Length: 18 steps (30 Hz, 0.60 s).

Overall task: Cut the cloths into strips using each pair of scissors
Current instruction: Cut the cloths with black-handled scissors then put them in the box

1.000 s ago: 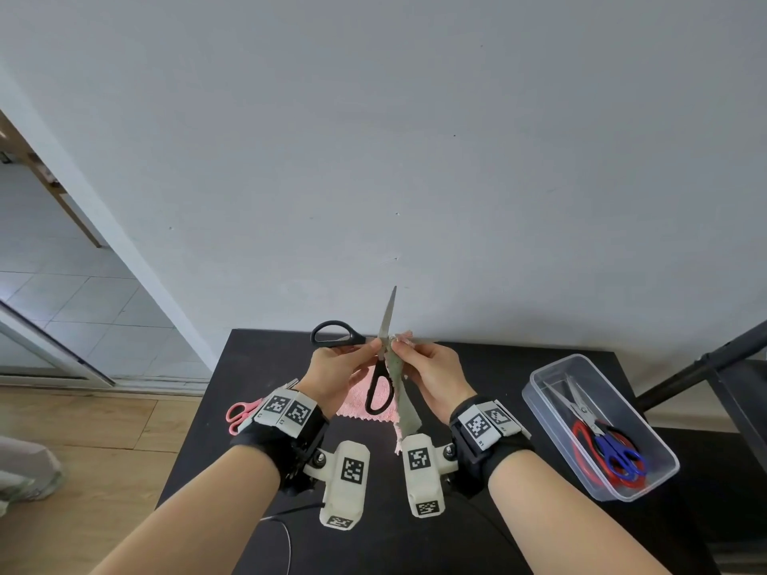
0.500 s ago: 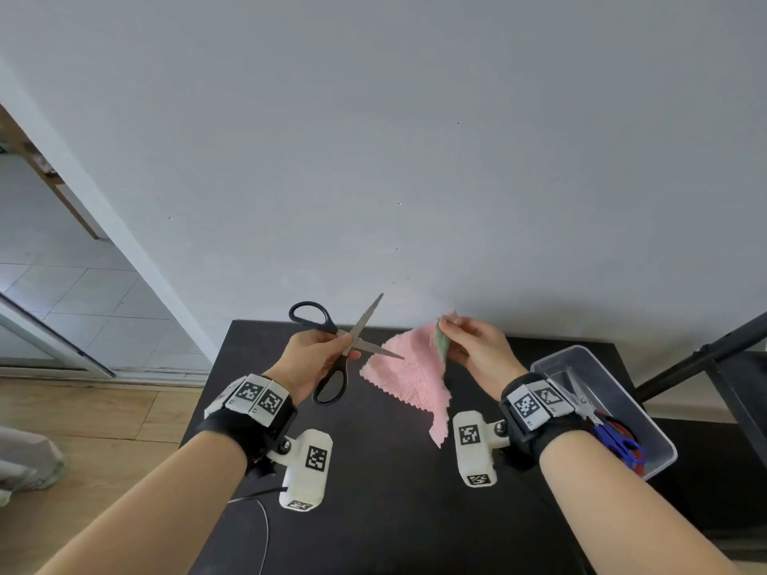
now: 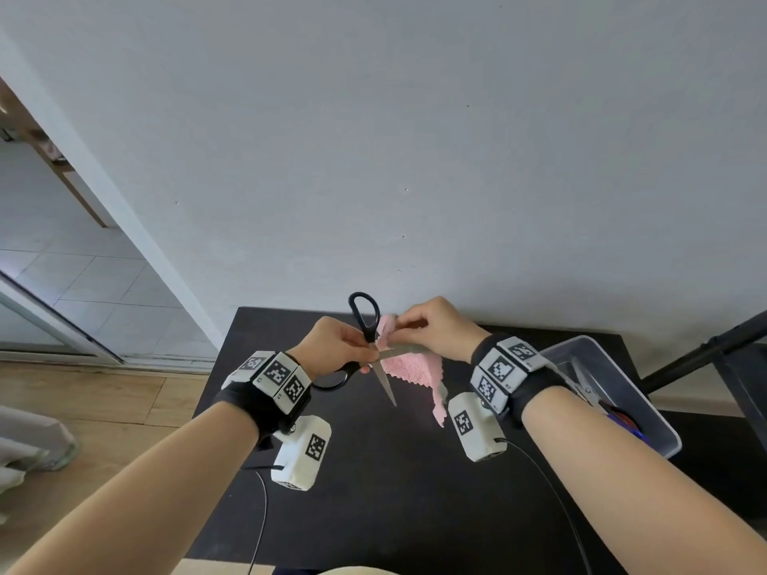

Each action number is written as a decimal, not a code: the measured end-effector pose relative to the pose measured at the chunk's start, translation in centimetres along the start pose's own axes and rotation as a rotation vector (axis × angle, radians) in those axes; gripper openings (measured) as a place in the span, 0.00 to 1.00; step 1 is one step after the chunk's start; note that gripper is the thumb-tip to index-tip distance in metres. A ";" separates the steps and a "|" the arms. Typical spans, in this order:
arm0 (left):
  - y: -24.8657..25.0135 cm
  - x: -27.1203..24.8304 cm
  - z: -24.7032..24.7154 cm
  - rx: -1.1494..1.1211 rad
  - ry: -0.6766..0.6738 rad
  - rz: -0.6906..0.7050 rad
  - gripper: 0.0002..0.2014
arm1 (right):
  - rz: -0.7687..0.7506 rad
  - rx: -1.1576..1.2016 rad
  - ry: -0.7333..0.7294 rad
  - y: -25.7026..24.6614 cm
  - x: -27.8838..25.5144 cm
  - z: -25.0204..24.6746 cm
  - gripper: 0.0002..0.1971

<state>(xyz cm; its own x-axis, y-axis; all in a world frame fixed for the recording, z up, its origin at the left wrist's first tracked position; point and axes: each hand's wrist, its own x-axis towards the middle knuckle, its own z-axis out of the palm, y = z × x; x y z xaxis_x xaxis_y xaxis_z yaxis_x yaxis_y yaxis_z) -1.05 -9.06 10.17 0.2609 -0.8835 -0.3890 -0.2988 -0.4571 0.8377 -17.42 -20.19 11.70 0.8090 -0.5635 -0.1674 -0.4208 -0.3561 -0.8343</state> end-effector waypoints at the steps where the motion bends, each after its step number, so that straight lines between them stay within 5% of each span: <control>1: 0.2 0.0 0.1 -0.002 0.007 0.003 0.04 | 0.011 -0.018 -0.052 -0.2 0.1 0.4 0.03; 18: 0.6 0.1 0.3 0.081 -0.110 0.090 0.05 | 0.092 -0.193 -0.154 0.8 -0.2 0.5 0.11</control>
<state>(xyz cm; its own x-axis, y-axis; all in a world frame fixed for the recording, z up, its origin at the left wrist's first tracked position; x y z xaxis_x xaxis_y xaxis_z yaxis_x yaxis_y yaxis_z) -1.50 -9.43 10.56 0.1285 -0.9252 -0.3572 -0.3907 -0.3782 0.8392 -17.70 -20.06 10.79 0.8102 -0.4855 -0.3285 -0.5544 -0.4524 -0.6986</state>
